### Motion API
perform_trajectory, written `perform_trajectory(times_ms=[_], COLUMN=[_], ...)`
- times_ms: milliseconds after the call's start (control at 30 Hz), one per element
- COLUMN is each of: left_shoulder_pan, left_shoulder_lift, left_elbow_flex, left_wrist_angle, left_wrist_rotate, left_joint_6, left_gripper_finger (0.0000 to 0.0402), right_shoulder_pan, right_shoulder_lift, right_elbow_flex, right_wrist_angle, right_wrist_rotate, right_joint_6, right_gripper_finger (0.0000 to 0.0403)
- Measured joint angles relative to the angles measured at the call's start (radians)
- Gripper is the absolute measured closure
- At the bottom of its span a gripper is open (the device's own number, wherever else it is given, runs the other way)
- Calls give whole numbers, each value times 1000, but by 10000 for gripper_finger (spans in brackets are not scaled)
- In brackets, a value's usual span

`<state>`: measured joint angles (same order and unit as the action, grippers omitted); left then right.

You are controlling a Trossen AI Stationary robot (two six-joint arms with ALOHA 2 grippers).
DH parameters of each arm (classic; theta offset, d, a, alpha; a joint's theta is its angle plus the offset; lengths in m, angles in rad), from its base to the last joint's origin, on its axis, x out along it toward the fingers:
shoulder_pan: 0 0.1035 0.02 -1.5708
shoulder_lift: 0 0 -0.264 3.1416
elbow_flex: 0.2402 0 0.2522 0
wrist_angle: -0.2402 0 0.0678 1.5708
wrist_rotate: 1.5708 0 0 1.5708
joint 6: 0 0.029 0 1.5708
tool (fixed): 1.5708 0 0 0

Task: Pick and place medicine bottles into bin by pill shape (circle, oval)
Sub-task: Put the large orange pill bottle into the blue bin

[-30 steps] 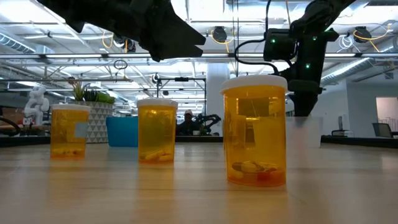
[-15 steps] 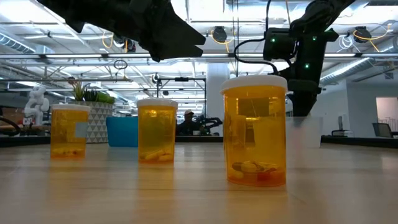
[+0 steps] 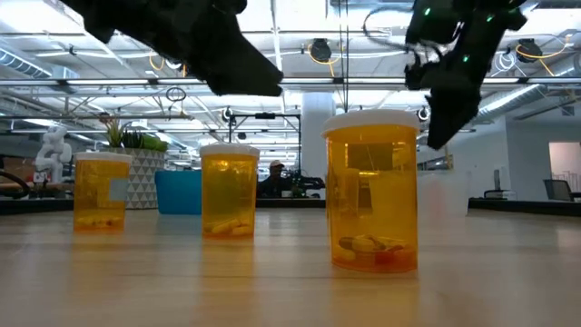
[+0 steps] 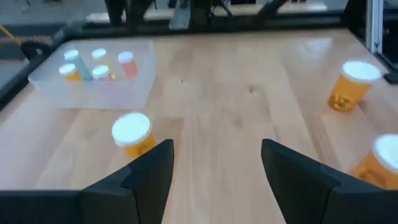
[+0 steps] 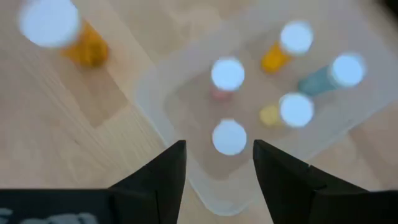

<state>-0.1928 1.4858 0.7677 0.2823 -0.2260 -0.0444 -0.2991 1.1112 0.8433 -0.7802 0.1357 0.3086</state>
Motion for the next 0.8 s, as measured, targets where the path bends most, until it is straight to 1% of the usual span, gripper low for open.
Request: perform_trajectory(times_ms=[100, 167, 233, 333, 400, 467, 567, 700, 800], left_shoulder_pan=[-8, -15, -27, -49, -78, -113, -164, -225, -267], left_shoulder_lift=[-68, -102, -159, -215, -253, -270, -294, -284, -266], left_elbow_flex=[10, 15, 12, 16, 10, 15, 16, 57, 88], left_wrist_angle=[-180, -257, -394, -502, -607, -637, -749, -906, -917], left_wrist_rotate=[2, 1, 1, 0, -13, -24, -30, -34, -27], left_joint_6=[-34, -66, -102, -169, -206, -225, -287, -384, -429], left_gripper_finger=[158, 158, 158, 158, 158, 154, 134, 91, 62], right_shoulder_pan=[96, 174, 258, 371, 436, 498, 570, 627, 649], right_shoulder_lift=[-65, -101, -129, -151, -150, -143, -118, -93, -86], right_elbow_flex=[-10, -25, -43, -77, -102, -129, -163, -176, -177], right_wrist_angle=[22, 56, 117, 240, 347, 429, 547, 593, 598], right_wrist_rotate=[80, 145, 207, 282, 291, 307, 313, 313, 314], right_joint_6=[51, 80, 95, 92, 75, 65, 45, 23, 20], right_gripper_finger=[222, 222, 222, 222, 222, 222, 222, 222, 222])
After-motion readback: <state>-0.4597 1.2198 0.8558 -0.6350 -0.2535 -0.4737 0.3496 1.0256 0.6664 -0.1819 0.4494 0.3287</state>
